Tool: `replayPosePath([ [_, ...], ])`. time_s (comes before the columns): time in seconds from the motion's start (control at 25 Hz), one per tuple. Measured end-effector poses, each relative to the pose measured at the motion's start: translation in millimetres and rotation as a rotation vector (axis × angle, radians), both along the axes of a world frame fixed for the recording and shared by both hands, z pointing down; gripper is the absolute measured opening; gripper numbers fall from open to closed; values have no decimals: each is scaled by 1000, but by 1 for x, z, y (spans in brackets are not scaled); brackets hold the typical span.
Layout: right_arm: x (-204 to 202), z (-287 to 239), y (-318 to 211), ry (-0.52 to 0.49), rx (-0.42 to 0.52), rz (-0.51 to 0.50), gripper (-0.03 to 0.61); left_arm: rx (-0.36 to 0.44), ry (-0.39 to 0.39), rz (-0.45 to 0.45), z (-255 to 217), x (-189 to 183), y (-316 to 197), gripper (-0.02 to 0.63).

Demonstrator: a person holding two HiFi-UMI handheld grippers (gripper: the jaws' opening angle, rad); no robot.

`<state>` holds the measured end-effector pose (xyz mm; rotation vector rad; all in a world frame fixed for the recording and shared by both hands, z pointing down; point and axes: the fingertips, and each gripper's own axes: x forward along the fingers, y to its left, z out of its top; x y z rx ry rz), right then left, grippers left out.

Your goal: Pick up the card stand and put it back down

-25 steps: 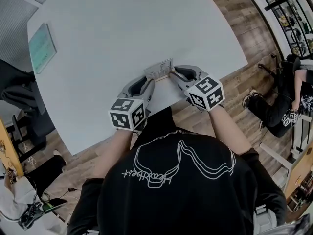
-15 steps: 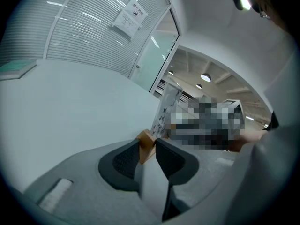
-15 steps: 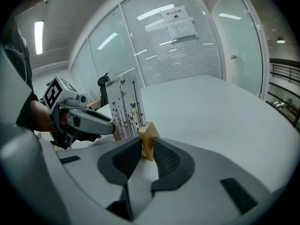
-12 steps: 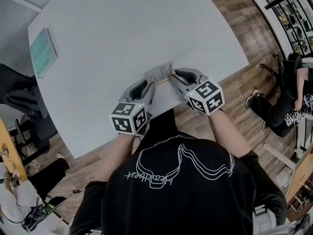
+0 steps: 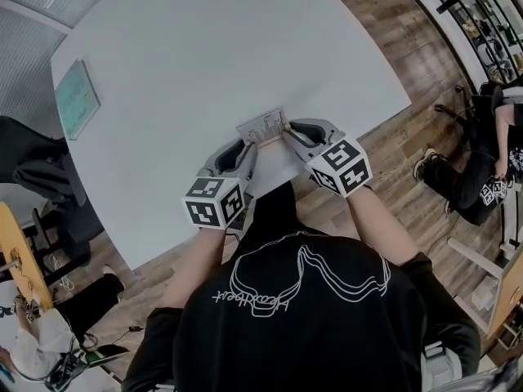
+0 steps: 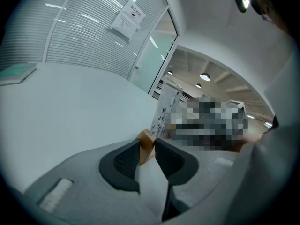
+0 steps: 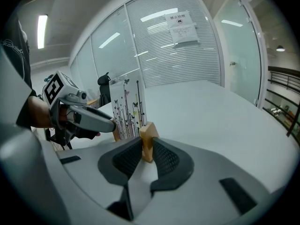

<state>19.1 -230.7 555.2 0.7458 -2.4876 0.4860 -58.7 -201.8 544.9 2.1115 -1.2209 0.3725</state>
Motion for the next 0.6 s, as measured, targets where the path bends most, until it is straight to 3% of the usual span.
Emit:
replayPosePath([
  [0.6, 17, -60, 46, -85, 24, 30, 74, 65, 23, -16, -68, 14, 43, 109],
])
